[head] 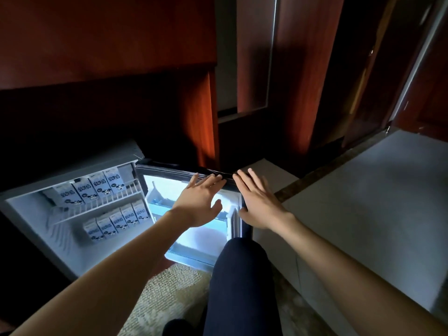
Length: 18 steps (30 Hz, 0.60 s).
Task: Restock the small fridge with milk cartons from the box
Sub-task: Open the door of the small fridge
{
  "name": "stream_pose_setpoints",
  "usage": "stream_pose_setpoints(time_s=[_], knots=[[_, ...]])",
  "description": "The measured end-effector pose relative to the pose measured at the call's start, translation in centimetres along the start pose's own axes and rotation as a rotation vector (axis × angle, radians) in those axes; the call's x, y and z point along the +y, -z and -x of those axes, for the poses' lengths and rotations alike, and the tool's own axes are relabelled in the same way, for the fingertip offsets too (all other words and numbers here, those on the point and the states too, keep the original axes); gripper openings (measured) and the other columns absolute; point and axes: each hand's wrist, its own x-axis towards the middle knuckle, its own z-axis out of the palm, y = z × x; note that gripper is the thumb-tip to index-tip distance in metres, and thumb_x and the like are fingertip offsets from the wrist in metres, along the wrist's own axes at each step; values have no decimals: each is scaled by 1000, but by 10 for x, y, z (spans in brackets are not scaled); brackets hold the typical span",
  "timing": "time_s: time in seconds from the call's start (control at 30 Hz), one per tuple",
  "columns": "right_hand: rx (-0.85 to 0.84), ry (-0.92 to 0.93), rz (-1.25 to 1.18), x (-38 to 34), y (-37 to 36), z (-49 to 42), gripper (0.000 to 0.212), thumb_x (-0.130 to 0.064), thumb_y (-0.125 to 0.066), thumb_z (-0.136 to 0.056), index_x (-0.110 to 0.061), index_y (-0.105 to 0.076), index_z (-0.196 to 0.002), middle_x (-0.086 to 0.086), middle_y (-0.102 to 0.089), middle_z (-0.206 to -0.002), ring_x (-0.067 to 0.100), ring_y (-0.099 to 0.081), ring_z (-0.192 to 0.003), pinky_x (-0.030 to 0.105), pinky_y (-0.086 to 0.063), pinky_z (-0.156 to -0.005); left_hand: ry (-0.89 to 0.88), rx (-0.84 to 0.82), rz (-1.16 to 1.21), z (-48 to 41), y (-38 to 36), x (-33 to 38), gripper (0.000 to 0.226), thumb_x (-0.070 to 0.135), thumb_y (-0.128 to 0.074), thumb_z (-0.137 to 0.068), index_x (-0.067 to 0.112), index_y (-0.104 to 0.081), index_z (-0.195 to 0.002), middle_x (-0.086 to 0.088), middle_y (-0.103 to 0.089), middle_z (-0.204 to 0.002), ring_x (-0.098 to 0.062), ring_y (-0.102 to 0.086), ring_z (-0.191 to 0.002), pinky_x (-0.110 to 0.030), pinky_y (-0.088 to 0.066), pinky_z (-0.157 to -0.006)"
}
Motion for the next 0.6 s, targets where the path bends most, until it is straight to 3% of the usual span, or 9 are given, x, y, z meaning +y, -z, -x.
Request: stream_pose_setpoints(time_s=[0.33,0.43,0.6], knots=[[-121,-159,181,22,14,-53,86,-29,-49,-100,-17,14,-158,6,18,-166,27,20,-151,54,12,-120,44,-216,-139,-55,1,-14,69,43,-35,-102,25,-2,-160,10,2,-167,-17,4,-154,-55,10,-120],[-124,-110,153,17,14,-51,83,-25,-47,-100,-17,12,-159,6,17,-166,27,19,-152,52,11,-121,41,-170,-165,-58,5,-19,66,42,-34,-103,24,-6,-160,6,-6,-167,-17,2,-154,-52,6,-122],[-129,37,167,-9,10,-49,84,-18,-47,-94,-16,6,-159,4,16,-166,23,20,-152,50,11,-122,66,-182,-219,-38,13,-36,66,43,-32,-103,26,-3,-160,5,-1,-167,-18,6,-153,-49,6,-122]])
